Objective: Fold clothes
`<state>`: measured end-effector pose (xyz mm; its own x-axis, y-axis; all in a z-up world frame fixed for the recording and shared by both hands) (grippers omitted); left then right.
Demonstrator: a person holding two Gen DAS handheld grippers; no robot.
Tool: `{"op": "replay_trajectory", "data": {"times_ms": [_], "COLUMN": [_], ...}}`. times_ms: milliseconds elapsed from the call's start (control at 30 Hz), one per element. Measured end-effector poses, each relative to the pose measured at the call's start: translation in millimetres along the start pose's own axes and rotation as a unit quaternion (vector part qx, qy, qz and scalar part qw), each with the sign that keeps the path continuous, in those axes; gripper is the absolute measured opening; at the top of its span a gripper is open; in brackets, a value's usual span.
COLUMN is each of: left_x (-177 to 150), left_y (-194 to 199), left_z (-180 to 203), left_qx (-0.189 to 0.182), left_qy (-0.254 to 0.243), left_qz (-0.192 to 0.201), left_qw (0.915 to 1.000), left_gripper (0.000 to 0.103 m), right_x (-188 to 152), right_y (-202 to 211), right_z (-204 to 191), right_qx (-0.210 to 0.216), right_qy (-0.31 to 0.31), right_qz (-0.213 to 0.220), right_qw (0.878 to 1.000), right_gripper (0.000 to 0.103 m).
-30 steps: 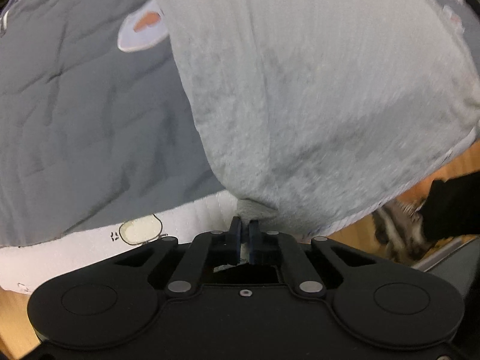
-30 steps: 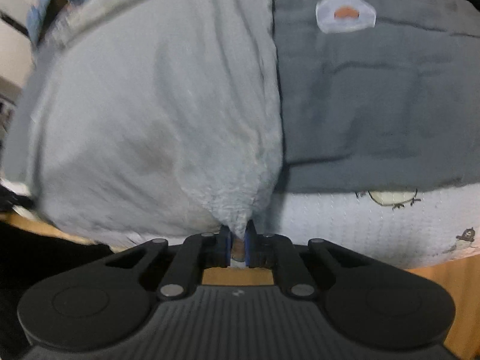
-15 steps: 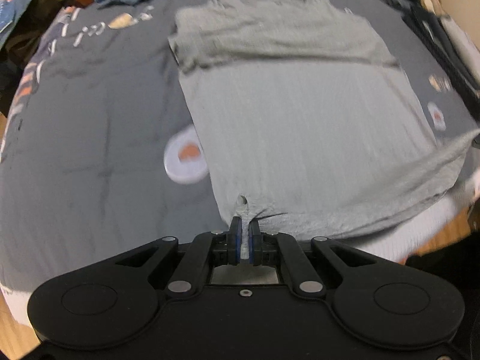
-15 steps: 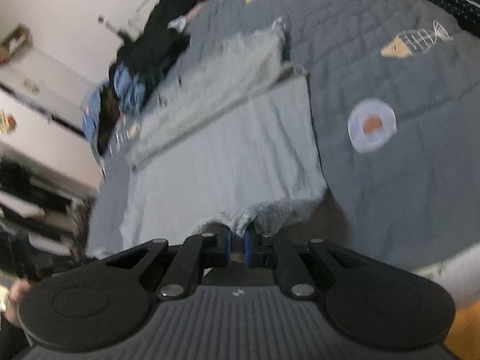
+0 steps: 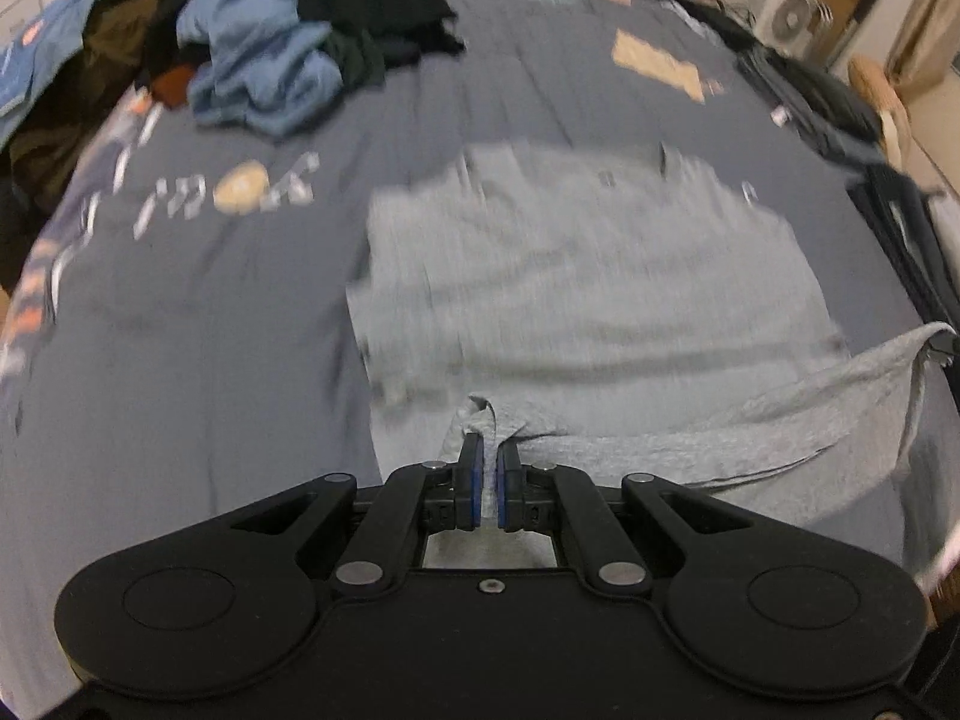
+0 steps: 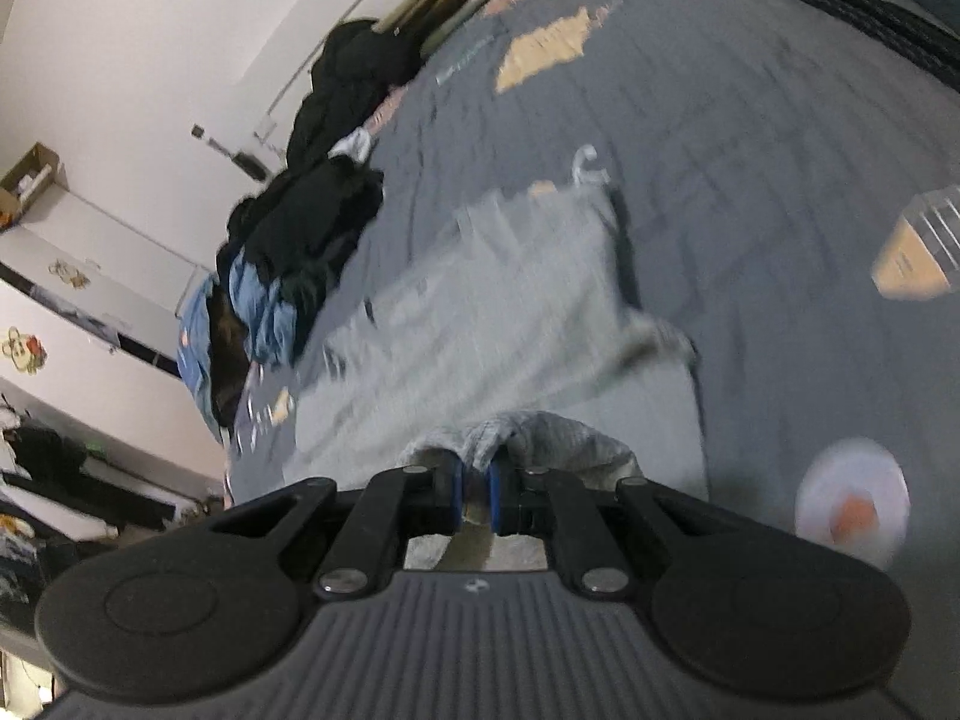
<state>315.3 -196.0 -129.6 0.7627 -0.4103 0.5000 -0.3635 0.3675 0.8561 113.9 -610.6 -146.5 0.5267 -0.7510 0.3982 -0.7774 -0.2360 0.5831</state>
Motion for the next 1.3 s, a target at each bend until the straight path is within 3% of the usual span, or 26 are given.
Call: {"op": "replay_trajectory", "data": {"times_ms": [233, 400, 733, 867, 933, 967, 1000, 1067, 1200, 1300], "left_x": [94.5, 140.8, 178.7, 175.3, 172.3, 170.7, 169.1, 151.9, 92.4, 38.0], "left_y": [-35.6, -69.8, -140.9, -150.0, -136.0, -129.0, -121.8, -104.6, -68.4, -46.4], "left_z": [-24.2, -40.0, -47.9, -63.1, -75.8, -82.2, -88.5, -87.0, -74.4, -61.8], "left_qx": [0.040, 0.068, 0.067, 0.096, 0.099, 0.100, 0.101, 0.089, 0.061, 0.062], "left_qy": [-0.001, -0.001, 0.014, 0.044, 0.064, 0.073, 0.083, 0.087, 0.093, 0.149], "left_qz": [0.035, 0.044, 0.052, 0.065, 0.091, 0.104, 0.117, 0.129, 0.161, 0.186], "left_qw": [0.9986, 0.9967, 0.9963, 0.9922, 0.9889, 0.9868, 0.9845, 0.9838, 0.9807, 0.9692], "left_gripper": [0.005, 0.005, 0.006, 0.014, 0.031, 0.046, 0.051, 0.051, 0.051, 0.051], "right_x": [86.2, 139.7, 186.9, 196.8, 203.7, 206.9, 210.2, 202.3, 150.3, 102.6], "right_y": [-51.9, -102.3, -179.5, -192.4, -184.4, -177.4, -170.3, -156.0, -119.8, -90.6], "right_z": [-14.4, -17.0, 0.7, 19.8, 25.9, 26.8, 27.7, 21.4, 7.8, 7.2], "right_qx": [-0.010, -0.033, -0.072, -0.114, -0.119, -0.115, -0.110, -0.099, -0.111, -0.122], "right_qy": [0.014, 0.025, 0.030, 0.021, 0.014, 0.010, 0.007, 0.026, 0.106, 0.137], "right_qz": [0.018, 0.021, 0.028, 0.060, 0.087, 0.102, 0.118, 0.110, 0.086, 0.094], "right_qw": [1.000, 0.999, 0.997, 0.991, 0.989, 0.988, 0.987, 0.989, 0.984, 0.978], "right_gripper": [0.008, 0.008, 0.009, 0.018, 0.027, 0.033, 0.037, 0.040, 0.045, 0.046]}}
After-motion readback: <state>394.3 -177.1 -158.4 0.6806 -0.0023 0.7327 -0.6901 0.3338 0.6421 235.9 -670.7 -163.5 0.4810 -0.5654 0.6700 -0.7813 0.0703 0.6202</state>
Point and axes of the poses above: each gripper's, at about its wrist camera, not at the fingertips, and y roughly against the way its jaws point, z to its right, x to its top, the point moved 9 cm from there along -y, roughly the way its jaws point, and after that the axes turned 1 degree about -y, right-handed, at the moved point
